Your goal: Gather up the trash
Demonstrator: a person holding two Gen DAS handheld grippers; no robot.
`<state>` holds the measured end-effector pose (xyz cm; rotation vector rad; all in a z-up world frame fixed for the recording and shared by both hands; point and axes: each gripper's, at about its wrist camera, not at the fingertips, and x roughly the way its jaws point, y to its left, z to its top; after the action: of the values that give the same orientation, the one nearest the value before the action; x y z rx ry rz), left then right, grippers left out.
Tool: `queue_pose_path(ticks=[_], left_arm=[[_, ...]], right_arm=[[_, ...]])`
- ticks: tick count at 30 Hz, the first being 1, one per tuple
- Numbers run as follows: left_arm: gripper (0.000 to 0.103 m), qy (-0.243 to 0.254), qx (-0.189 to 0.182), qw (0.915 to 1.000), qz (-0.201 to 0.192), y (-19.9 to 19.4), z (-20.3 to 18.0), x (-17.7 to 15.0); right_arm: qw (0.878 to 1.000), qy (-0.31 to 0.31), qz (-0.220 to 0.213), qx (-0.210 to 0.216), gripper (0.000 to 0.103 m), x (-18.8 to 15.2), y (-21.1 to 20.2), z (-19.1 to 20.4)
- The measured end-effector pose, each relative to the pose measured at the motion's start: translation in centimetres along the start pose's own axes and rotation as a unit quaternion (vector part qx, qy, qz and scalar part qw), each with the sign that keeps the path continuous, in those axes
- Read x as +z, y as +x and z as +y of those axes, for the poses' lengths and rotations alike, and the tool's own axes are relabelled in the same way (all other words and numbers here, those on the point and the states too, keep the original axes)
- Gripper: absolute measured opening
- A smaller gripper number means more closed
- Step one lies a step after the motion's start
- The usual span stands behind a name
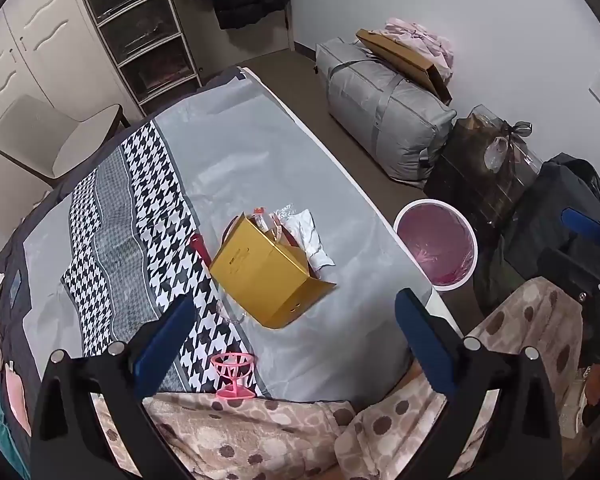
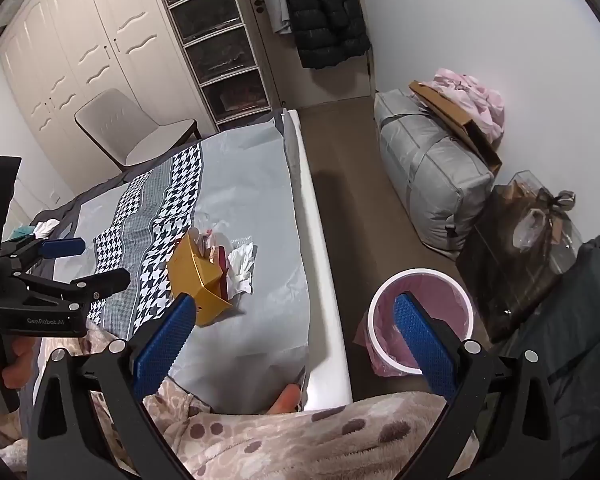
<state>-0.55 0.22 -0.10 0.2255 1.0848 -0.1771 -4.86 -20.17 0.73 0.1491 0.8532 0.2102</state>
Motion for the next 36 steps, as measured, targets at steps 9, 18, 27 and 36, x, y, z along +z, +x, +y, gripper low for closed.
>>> queue_pose_path(ticks=[9,18,27,36], left_arm=[[0.098,-0.001,-0.012,0.9999,0.008,0.08,-0.09,-0.31],[0.098,-0.002,-0.014,0.9999,0.008,0.05,-0.14,-0.39],[0.098,-0.003,-0.013,0.9999,0.008,-0.12,0.09,-0.61],[0.098,-0.004,-0.018,0.9998,0.012,0.05,0.28,-0.81]], right_arm=[[1.000,-0.001,0.001,-0.001,0.096,-0.28,0.07,0.20],[1.000,-0.003,0.000,-0.001,0.096,-0.19,-0.06,0.55],[1.000,-0.003,0.001,-0.002,0.096,-0.01,-0.11,0.61],[1.000,-0.004,0.002,-0.002,0.096,-0.08,-0.08,0.77]])
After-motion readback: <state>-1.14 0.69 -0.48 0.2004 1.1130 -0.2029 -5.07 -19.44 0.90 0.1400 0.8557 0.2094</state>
